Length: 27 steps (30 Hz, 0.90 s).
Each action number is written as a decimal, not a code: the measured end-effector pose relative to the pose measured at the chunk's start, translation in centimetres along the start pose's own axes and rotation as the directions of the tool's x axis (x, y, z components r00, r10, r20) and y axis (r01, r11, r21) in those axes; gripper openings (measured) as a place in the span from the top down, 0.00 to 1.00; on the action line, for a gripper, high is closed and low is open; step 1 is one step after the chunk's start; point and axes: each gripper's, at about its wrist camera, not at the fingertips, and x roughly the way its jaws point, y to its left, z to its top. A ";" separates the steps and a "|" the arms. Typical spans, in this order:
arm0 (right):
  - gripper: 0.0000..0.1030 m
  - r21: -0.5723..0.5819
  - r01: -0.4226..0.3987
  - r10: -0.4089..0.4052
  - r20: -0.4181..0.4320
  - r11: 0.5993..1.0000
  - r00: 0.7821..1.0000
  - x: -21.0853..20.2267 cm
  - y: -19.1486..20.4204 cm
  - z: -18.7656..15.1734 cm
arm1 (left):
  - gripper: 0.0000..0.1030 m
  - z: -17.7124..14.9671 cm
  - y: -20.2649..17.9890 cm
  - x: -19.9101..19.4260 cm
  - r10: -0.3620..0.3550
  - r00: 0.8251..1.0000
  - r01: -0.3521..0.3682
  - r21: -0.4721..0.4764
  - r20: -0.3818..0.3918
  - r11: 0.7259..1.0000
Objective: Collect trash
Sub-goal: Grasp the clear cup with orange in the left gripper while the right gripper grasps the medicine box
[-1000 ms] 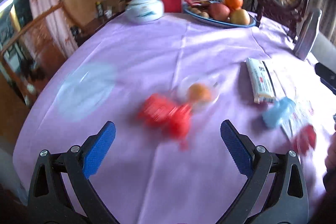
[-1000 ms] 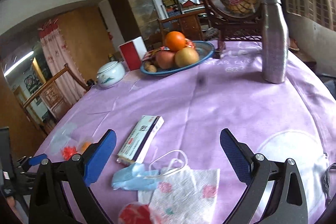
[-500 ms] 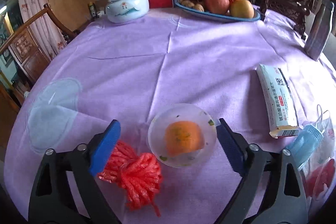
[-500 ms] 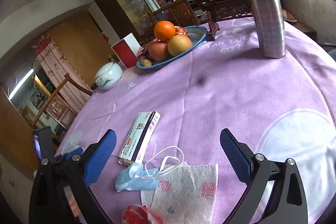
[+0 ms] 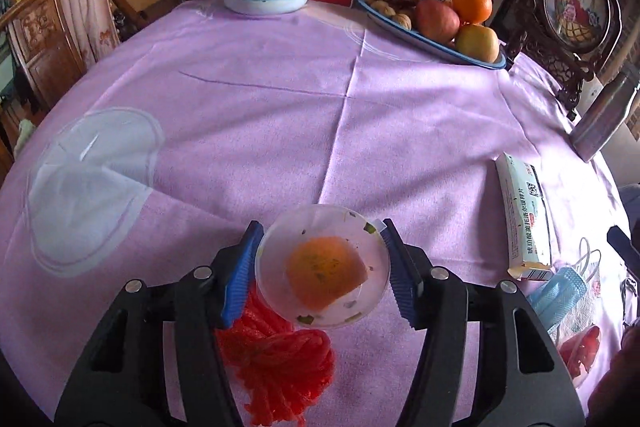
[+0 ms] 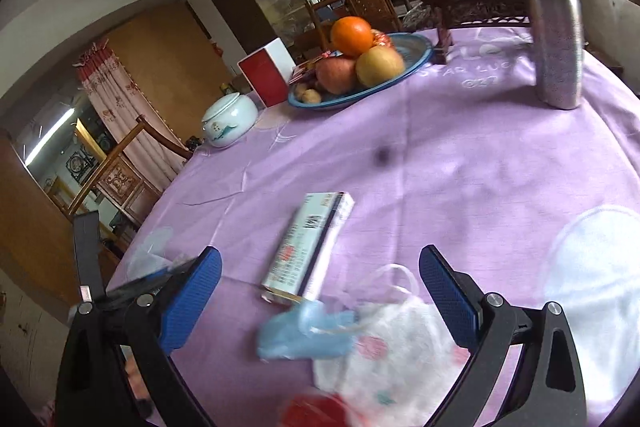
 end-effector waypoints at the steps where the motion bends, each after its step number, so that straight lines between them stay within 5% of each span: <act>1: 0.05 -0.002 0.032 -0.032 -0.022 0.999 0.999 1.2 1.2 0.5 | 0.41 0.0 0.1 0.0 0.006 1.000 -0.006 0.000 -0.002 1.000; 8: 0.10 -0.031 0.157 -0.160 -0.166 0.987 0.973 8.3 4.8 1.2 | 0.41 0.3 2.5 -0.5 0.076 0.997 -0.076 -0.080 0.008 0.994; 11: 0.21 -0.049 0.175 -0.182 -0.224 0.983 0.957 9.5 4.8 0.7 | 0.41 0.3 3.2 -0.3 0.025 1.000 -0.026 -0.116 -0.015 0.993; 14: 0.50 -0.036 0.188 -0.191 -0.257 0.982 0.947 9.6 3.9 0.4 | 0.42 0.4 3.1 -0.4 0.019 1.000 -0.021 -0.106 -0.015 0.994; 16: 0.58 -0.062 0.208 -0.217 -0.258 0.976 0.942 9.5 3.4 0.3 | 0.42 0.3 2.9 -0.8 0.017 1.000 -0.017 -0.096 -0.001 0.995; 19: 0.58 -0.012 0.174 -0.171 -0.264 0.985 0.949 8.7 2.0 0.4 | 0.42 0.2 2.8 -1.4 -0.003 1.000 0.005 -0.086 0.022 0.996; 24: 0.56 -0.041 0.218 -0.222 -0.251 0.975 0.942 7.9 1.3 0.3 | 0.40 0.1 3.0 -1.3 -0.089 0.996 0.090 -0.093 0.008 0.992; 27: 0.45 -0.046 0.200 -0.205 -0.248 0.979 0.947 7.9 1.5 0.3 | 0.35 -0.2 1.8 -0.8 -0.075 0.997 0.074 -0.045 -0.023 0.996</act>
